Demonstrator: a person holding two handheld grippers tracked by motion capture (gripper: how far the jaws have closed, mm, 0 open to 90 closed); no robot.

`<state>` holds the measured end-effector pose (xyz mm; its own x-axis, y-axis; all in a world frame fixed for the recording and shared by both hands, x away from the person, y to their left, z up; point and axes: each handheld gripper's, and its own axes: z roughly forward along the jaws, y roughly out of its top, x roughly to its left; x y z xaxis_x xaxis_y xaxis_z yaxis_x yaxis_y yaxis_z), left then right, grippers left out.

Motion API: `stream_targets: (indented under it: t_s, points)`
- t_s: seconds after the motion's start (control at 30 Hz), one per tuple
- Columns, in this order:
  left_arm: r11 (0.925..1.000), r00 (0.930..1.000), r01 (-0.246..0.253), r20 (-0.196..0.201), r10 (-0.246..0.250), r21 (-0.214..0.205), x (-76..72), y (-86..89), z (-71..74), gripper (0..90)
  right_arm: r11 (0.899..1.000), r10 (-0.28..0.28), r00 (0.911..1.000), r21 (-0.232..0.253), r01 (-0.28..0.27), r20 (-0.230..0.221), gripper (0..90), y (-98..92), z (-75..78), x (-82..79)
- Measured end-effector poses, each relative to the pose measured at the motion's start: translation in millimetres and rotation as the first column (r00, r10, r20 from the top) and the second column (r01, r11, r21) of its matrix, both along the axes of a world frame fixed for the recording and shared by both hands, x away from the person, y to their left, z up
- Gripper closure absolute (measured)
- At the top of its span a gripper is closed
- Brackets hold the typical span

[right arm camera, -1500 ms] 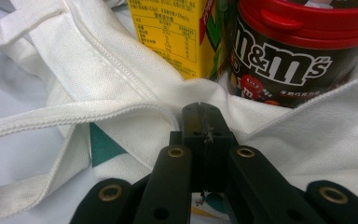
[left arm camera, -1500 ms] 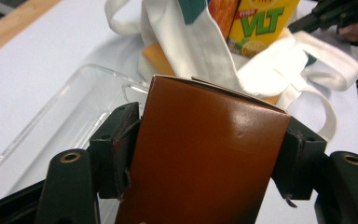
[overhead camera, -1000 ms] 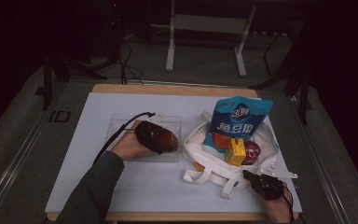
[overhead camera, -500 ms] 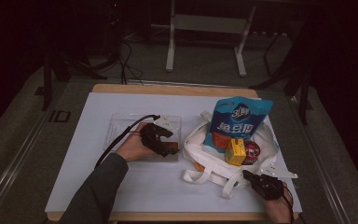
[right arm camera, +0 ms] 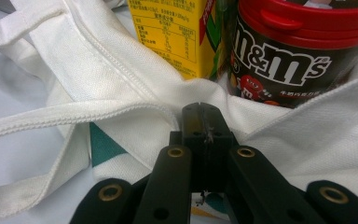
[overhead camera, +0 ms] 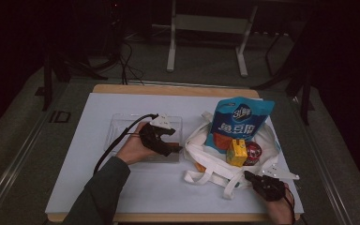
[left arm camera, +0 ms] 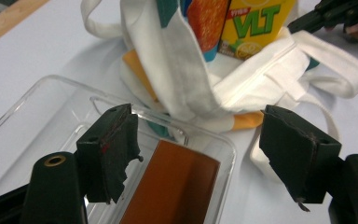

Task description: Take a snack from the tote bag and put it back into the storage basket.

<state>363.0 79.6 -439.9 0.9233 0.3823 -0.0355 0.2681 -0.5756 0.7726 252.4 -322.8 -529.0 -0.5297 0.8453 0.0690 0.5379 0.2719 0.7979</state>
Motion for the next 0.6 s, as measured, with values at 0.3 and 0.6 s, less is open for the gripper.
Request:
stream_targets:
  t_s: [0.3,0.6]
  points:
    - [0.9993,0.9998,-0.012,0.013,0.013,-0.037,-2.6,-4.0,6.7,30.0,1.0,0.0,1.0,0.0,0.0,0.003,90.0,0.0,-0.3,-0.3]
    - [0.9977,0.9995,-0.017,0.025,0.019,-0.066,-5.6,-10.7,9.1,30.0,1.0,0.0,1.0,0.0,0.0,0.004,90.0,0.0,-0.3,-0.3]
